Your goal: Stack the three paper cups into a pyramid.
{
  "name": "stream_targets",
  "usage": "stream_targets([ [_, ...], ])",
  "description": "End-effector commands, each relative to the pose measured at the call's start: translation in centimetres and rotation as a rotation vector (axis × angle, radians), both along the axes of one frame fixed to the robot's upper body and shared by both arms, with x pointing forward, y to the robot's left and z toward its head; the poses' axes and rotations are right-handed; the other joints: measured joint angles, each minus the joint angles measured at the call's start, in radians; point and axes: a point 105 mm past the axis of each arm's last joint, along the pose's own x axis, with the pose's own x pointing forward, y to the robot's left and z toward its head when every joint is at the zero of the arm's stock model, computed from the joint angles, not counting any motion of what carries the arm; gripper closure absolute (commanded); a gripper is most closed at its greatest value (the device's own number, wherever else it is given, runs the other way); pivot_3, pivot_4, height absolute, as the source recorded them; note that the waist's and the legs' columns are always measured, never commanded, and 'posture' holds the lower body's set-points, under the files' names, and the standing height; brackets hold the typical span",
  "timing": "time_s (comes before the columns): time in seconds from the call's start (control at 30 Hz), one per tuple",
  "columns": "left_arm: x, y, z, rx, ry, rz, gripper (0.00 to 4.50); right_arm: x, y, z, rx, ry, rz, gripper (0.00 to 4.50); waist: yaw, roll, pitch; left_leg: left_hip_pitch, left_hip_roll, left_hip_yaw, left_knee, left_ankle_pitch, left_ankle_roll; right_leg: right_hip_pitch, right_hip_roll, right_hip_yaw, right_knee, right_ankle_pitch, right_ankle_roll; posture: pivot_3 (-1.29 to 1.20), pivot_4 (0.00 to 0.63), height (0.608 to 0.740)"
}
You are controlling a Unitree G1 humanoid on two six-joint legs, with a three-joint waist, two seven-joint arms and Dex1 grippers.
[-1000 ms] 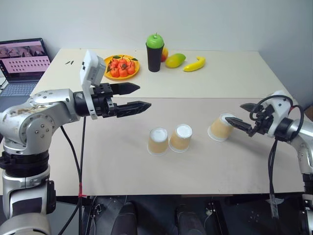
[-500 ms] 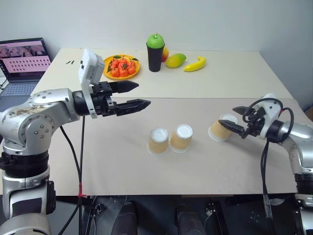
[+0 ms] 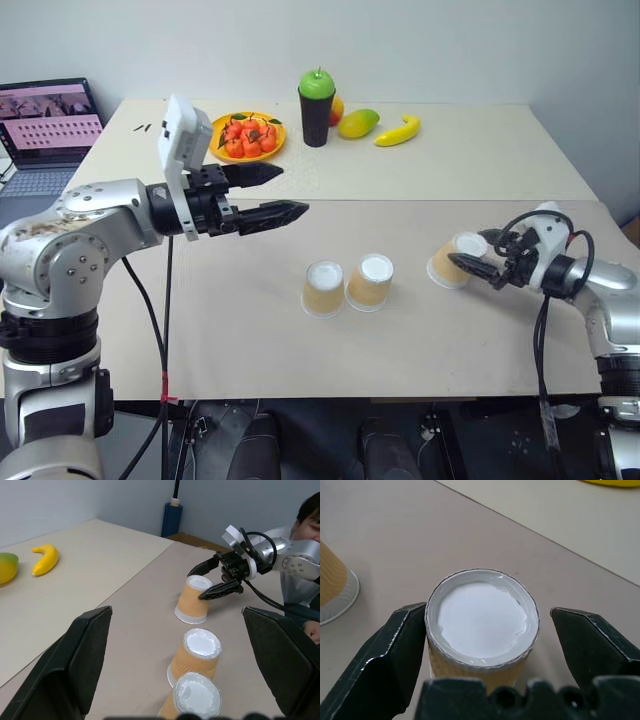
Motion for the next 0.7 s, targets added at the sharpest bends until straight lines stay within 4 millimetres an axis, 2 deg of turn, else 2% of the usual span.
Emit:
stream_targets([
  [0.03,-0.7,0.0,1.7,0.000,-0.071,-0.010,0.00,0.1,0.3,1.0,-0.015,-0.046,0.012,1.42,0.000,0.000,0.000,0.000,0.000,0.000,0.000,0.000,0.000,0.000,0.000,0.000,0.000,0.000,0.000,0.00,0.150,0.735],
  [0.07,-0.7,0.0,1.7,0.000,-0.071,-0.010,0.00,0.2,0.3,1.0,-0.015,-0.048,0.012,1.68,0.001,0.000,0.000,0.000,0.000,0.000,0.000,0.000,0.000,0.000,0.000,0.000,0.000,0.000,0.000,0.00,0.150,0.735],
  [0.1,-0.7,0.0,1.7,0.000,-0.070,-0.011,0.00,0.2,0.4,1.1,-0.016,-0.051,0.012,1.73,0.001,0.000,0.000,0.000,0.000,0.000,0.000,0.000,0.000,0.000,0.000,0.000,0.000,0.000,0.000,0.00,0.150,0.735],
  [0.27,-0.8,-0.1,1.6,0.002,-0.070,-0.020,0.00,0.1,0.9,2.6,-0.023,-0.076,0.025,1.73,0.000,0.000,0.000,0.000,0.000,0.000,0.000,0.000,0.000,0.000,0.000,0.000,0.000,0.000,0.000,0.00,0.150,0.735],
  [0.43,-1.0,0.2,1.1,0.016,-0.055,-0.026,0.00,-0.1,2.9,8.1,-0.024,-0.146,0.083,1.73,-0.004,0.003,0.002,0.000,0.000,0.000,0.000,0.000,0.000,-0.001,0.000,0.001,0.001,0.000,0.000,0.00,0.150,0.735],
  [0.5,-1.2,0.4,0.6,0.033,-0.041,-0.036,0.00,-0.3,4.1,9.9,-0.046,-0.144,0.111,1.73,-0.003,0.003,0.002,0.000,0.000,0.000,-0.001,0.000,0.000,-0.001,0.000,0.000,0.001,0.000,0.000,0.00,0.150,0.735],
  [0.6,-1.7,0.2,-0.4,0.058,-0.022,-0.061,0.00,-1.5,7.6,13.0,-0.064,-0.149,0.235,1.73,-0.004,0.003,0.002,0.000,0.000,0.000,-0.001,0.000,0.000,-0.001,0.000,0.001,0.000,0.000,0.000,0.00,0.150,0.735],
  [0.7,-1.9,-0.2,-1.1,0.069,-0.013,-0.075,0.00,-2.3,10.1,14.9,-0.043,-0.132,0.326,1.73,0.000,0.003,0.002,0.000,0.000,0.000,-0.002,0.000,0.000,-0.001,0.000,0.000,0.000,0.000,-0.001,0.00,0.150,0.735],
])
